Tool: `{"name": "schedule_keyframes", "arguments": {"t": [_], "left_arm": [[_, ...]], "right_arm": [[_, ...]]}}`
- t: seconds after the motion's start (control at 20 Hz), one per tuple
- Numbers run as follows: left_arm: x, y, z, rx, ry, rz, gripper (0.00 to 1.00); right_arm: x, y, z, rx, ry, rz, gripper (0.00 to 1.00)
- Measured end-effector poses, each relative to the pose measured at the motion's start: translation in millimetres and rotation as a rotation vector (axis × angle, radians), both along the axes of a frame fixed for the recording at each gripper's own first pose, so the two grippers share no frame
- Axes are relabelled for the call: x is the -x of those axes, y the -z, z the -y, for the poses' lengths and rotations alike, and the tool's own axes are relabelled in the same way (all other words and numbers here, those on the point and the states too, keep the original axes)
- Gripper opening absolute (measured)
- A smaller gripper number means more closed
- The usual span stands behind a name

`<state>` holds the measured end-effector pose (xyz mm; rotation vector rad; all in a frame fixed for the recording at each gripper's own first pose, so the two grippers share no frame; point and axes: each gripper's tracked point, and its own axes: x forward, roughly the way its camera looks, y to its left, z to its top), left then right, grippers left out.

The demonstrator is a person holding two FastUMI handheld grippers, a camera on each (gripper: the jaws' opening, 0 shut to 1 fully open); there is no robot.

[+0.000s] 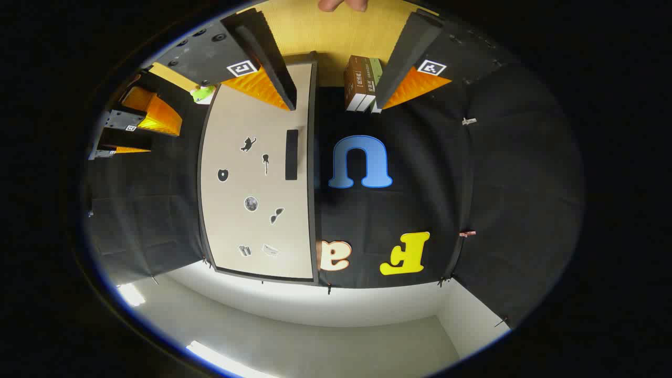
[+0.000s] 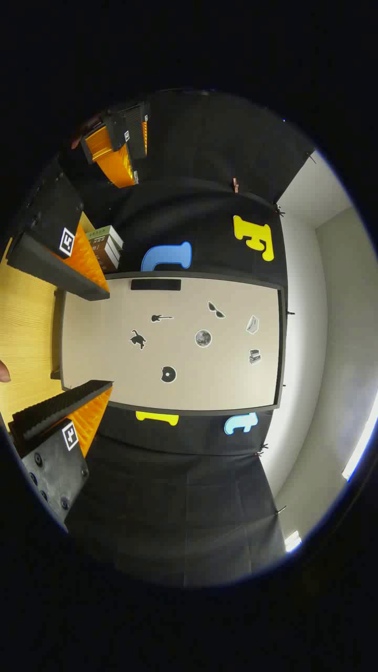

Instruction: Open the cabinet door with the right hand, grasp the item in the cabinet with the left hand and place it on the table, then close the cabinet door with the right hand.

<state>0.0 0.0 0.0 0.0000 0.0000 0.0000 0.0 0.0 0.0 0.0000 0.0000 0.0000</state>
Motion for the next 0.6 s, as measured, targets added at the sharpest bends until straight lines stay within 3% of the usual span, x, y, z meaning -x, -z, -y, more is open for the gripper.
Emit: {"name": "schedule_keyframes", "arguments": {"t": [0.6], "left_arm": [[-11,2,-6,0.0,0.013,0.008,0.94]], "right_arm": [[-8,5,-3,0.0,0.011,-0.006,0.98]]}}
